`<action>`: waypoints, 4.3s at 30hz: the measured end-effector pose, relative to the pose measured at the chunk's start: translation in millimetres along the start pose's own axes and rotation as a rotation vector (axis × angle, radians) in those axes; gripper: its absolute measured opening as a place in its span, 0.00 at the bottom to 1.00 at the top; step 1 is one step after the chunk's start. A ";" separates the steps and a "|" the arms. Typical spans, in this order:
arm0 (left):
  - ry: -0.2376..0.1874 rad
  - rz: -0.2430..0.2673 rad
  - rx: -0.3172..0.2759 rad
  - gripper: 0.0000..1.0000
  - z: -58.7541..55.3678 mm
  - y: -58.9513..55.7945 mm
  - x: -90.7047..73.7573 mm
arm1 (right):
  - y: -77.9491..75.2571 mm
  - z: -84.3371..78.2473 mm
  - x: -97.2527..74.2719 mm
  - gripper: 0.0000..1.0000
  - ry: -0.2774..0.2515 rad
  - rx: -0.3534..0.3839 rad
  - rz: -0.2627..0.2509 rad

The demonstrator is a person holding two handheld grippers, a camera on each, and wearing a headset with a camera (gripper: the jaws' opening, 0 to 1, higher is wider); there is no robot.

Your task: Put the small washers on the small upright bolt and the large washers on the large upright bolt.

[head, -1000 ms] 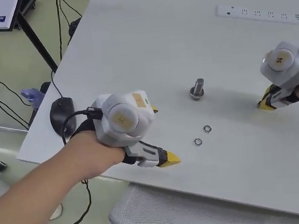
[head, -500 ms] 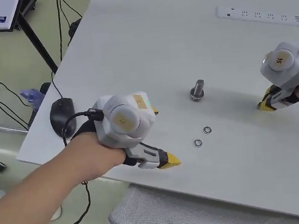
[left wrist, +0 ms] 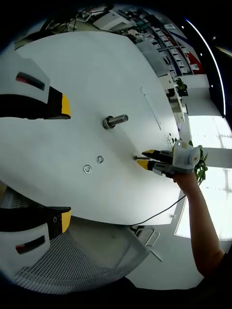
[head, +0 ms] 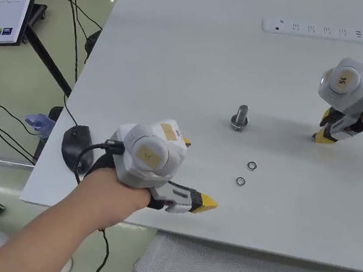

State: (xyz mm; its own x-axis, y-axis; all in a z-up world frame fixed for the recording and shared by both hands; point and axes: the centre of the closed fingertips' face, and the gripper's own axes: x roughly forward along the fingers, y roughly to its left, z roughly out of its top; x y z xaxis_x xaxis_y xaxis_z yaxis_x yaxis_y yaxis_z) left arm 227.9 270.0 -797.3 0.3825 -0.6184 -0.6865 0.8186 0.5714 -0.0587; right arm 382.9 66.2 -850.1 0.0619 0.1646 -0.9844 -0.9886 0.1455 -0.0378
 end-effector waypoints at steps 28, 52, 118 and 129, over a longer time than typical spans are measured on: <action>-0.025 0.011 0.011 0.79 9.4 -2.0 -7.7 | 23.8 53.8 -36.4 0.34 -0.125 -0.079 -0.007; -0.044 0.021 -0.020 0.81 13.2 -0.1 -6.7 | 86.8 86.9 -28.4 0.34 -0.178 -0.217 0.090; -0.055 0.003 -0.031 0.74 4.5 -2.8 -8.7 | 109.1 99.4 43.8 0.13 -0.103 -0.195 0.063; -0.048 0.015 -0.030 0.73 2.8 -0.6 -10.6 | 106.3 94.8 40.2 0.13 -0.105 -0.148 0.069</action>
State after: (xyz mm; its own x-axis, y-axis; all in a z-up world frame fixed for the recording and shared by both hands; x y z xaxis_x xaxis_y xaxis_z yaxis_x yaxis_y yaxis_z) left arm 224.6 274.7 -787.9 0.4153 -0.6347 -0.6517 0.7999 0.5959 -0.0707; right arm 293.3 180.7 -877.4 -0.0003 0.2712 -0.9625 -0.9999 -0.0135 -0.0035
